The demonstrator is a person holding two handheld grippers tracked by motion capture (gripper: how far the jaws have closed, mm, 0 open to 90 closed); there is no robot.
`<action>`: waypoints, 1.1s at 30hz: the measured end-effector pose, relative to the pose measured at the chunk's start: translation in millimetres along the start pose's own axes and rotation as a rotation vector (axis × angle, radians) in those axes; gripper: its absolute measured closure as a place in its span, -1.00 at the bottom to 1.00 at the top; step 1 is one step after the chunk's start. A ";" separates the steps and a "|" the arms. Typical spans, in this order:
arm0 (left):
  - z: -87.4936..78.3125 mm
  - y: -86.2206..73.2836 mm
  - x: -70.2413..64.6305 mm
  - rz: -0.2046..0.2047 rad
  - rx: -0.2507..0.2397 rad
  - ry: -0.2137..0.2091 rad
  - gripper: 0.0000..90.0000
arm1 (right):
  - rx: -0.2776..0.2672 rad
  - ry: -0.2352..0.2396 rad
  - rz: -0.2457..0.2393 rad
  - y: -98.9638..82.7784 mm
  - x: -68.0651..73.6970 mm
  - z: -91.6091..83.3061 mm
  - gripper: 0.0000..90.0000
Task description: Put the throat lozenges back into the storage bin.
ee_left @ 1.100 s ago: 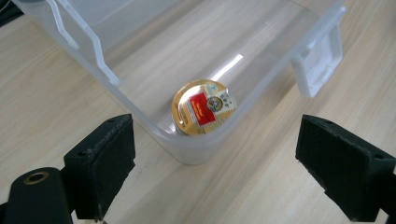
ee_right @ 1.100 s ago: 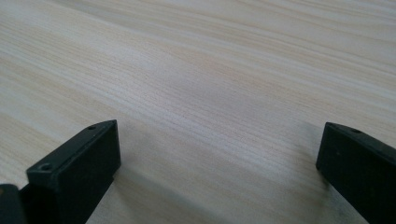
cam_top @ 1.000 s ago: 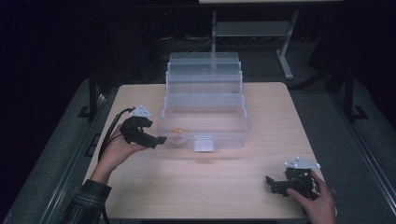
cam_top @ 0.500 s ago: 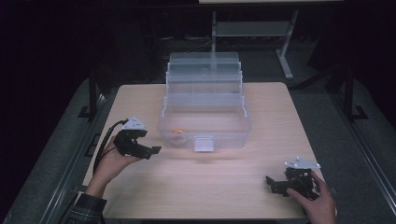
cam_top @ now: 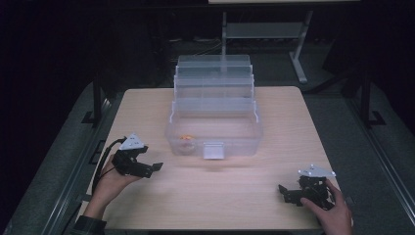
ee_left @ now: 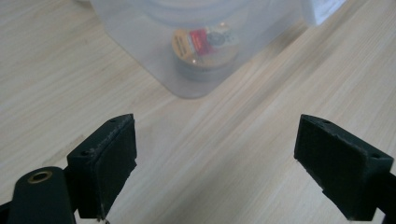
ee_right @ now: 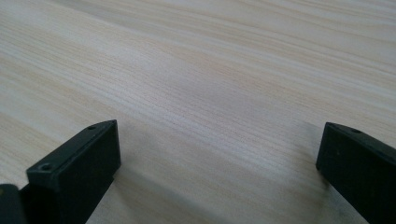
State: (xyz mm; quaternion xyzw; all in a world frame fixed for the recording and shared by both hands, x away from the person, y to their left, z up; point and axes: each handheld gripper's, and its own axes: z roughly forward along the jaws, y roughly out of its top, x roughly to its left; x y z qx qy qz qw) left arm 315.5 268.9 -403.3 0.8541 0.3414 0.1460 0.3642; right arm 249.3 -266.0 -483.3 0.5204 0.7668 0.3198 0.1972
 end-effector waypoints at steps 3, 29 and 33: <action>-1.4 -8.5 -0.7 -0.004 -0.007 0.008 -0.72 | 0.000 0.000 0.001 -0.1 0.1 0.0 -1.00; 8.8 -70.0 -13.7 -0.030 0.078 0.004 -0.74 | 0.000 0.000 0.001 -0.1 0.1 -0.1 -1.00; 12.2 -73.6 -14.7 -0.024 0.093 0.003 -0.75 | 0.000 0.000 0.001 -0.1 0.1 -0.1 -1.00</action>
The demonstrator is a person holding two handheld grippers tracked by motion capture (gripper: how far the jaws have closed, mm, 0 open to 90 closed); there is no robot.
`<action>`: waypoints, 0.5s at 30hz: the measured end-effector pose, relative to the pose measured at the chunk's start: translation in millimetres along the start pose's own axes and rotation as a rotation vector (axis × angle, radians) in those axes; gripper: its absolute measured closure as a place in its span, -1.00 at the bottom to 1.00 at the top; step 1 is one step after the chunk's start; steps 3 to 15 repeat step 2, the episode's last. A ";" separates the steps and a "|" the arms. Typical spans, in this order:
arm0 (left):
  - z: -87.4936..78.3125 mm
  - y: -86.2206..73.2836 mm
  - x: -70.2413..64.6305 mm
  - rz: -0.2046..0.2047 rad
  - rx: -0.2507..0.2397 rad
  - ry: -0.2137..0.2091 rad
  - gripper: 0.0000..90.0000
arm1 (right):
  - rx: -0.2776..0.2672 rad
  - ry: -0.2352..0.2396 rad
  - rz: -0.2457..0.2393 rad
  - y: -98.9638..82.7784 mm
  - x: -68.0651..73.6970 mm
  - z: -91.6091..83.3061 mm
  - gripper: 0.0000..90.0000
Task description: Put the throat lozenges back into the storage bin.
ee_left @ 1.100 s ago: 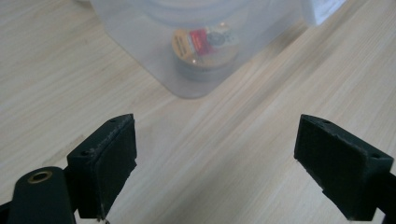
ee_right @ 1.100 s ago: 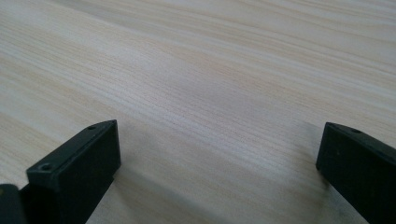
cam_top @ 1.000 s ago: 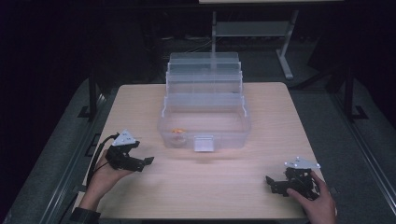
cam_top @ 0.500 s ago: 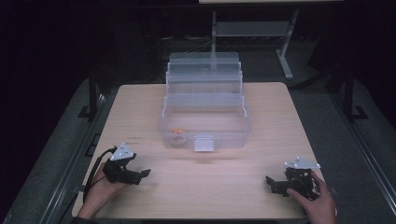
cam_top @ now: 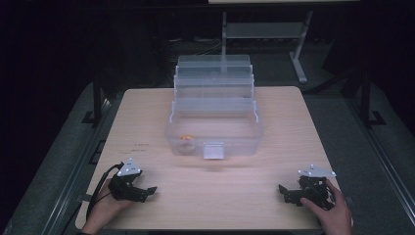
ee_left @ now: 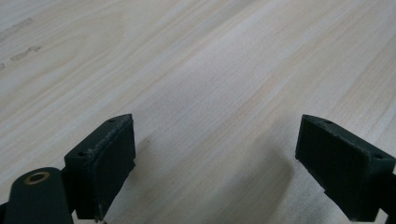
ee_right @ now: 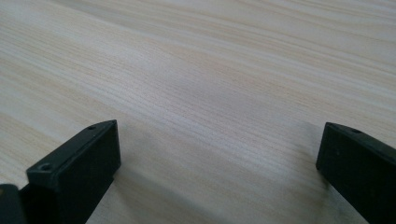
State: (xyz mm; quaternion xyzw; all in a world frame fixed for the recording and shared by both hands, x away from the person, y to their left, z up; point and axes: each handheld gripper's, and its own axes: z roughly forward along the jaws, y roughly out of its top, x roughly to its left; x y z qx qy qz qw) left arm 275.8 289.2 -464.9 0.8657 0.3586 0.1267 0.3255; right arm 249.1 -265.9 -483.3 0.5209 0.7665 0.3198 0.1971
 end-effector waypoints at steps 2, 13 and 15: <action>1.4 -1.0 -0.7 0.005 0.000 0.002 -0.75 | 0.000 0.000 0.000 0.0 0.0 0.0 -1.00; 1.4 -1.0 -0.7 0.005 0.000 0.002 -0.75 | 0.000 0.000 0.000 0.0 0.0 0.0 -1.00; 1.4 -1.0 -0.7 0.005 0.000 0.002 -0.75 | 0.000 0.000 0.000 0.0 0.0 0.0 -1.00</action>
